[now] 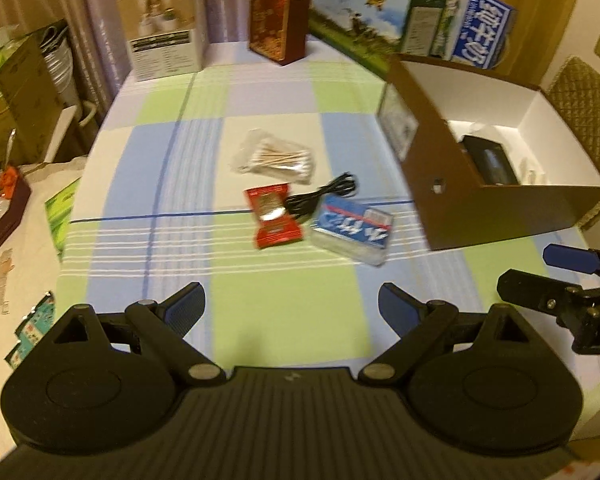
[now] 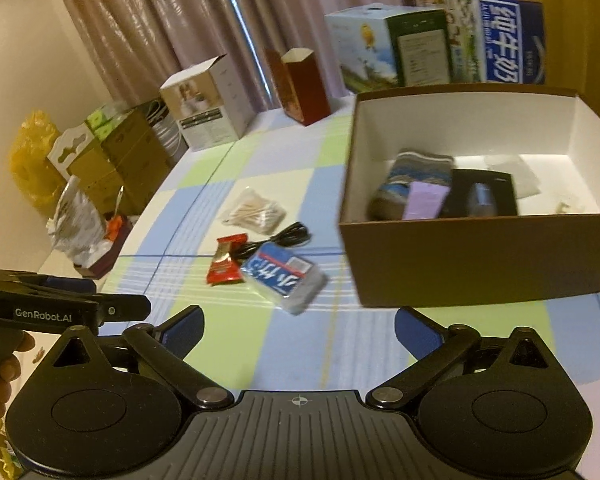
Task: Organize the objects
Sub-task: 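Withdraw both open tools from the box toward the table items, then grasp the red candy packet with the left tool while the right tool grasps the blue toothpick box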
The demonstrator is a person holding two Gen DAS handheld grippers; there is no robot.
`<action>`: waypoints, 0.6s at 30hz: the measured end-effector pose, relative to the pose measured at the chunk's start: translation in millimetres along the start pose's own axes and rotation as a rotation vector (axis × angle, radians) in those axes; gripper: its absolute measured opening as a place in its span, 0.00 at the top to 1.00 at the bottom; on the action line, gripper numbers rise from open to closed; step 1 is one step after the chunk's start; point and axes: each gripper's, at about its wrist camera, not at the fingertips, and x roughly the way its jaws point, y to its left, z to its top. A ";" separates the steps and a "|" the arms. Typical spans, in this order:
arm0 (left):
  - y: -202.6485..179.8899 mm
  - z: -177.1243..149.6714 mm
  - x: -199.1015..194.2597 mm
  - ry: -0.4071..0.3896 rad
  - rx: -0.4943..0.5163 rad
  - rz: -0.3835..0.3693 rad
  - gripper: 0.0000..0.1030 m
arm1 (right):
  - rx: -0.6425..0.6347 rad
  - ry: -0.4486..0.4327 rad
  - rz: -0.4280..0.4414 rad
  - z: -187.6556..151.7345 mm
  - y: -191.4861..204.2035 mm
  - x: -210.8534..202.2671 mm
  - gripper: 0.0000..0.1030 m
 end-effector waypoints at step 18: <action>54.2 20.2 64.4 0.042 0.002 0.029 0.11 | -0.043 -0.019 -0.081 11.5 47.1 93.9 0.43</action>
